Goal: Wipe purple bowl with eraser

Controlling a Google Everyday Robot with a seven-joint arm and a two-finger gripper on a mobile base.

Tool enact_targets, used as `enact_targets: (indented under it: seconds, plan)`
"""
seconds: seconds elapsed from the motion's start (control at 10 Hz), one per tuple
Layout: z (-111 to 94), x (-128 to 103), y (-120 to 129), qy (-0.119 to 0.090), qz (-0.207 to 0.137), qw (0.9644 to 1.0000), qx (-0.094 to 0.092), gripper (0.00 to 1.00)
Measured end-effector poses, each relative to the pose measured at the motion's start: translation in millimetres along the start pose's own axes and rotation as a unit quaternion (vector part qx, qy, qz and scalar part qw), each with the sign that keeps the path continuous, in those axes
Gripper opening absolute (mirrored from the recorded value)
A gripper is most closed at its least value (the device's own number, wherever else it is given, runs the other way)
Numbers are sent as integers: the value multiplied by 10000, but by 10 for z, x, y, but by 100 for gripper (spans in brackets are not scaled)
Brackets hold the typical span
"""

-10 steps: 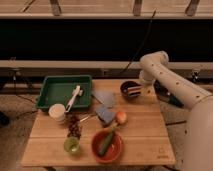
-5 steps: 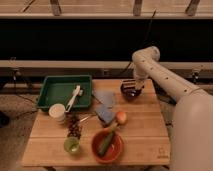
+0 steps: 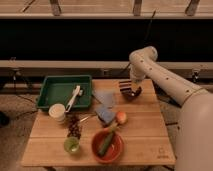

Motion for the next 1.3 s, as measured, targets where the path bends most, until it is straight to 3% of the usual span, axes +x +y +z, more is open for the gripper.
enact_targets:
  seconds: [0.2, 0.4, 0.7, 0.9, 1.3]
  plan:
    - [14, 13, 270, -82, -91, 9998, -162, 0]
    - [61, 161, 350, -60, -4, 9997, -244, 0]
    - [138, 621, 139, 117, 572, 9980, -220, 0]
    - [166, 757, -52, 181, 944, 9952, -171, 0]
    - [201, 635, -188, 152, 1041, 9944, -119, 0]
